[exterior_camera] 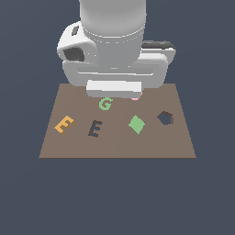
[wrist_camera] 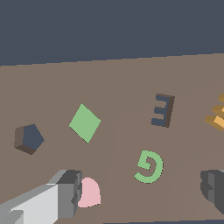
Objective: Insert a designated object into the corresponding slot on a board.
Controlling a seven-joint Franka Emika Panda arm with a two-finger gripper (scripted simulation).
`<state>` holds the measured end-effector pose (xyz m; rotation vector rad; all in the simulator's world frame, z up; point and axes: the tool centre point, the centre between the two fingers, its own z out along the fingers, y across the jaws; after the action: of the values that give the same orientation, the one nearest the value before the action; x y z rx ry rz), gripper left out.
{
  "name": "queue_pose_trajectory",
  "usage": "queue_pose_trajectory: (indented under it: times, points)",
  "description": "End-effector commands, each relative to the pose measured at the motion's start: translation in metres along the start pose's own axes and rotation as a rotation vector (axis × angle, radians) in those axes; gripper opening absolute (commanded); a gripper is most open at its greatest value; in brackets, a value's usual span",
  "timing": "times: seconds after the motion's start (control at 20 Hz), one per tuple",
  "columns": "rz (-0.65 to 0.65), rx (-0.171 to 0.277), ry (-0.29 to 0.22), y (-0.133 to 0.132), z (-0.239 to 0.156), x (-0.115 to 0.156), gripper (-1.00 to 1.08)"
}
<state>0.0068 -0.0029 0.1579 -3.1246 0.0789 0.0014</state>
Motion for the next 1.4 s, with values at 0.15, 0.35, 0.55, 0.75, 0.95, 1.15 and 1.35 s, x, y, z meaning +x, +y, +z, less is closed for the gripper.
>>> queue_pose_trajectory:
  times: [0.15,0.35,0.55,0.75,0.95,1.15,1.35]
  points:
    - [0.102,-0.005,0.001,0.029,0.02,0.016,1.0]
    - [0.219,-0.009,0.002,0.064,0.042,0.03,1.0]
    - [0.348,-0.013,0.004,0.104,0.066,0.041,1.0]
    - [0.451,-0.015,0.005,0.137,0.085,0.046,1.0]
    - [0.524,-0.016,0.006,0.161,0.098,0.047,1.0]
    - [0.562,-0.016,0.006,0.173,0.104,0.047,1.0]
    - [0.562,-0.016,0.005,0.173,0.105,0.046,1.0]
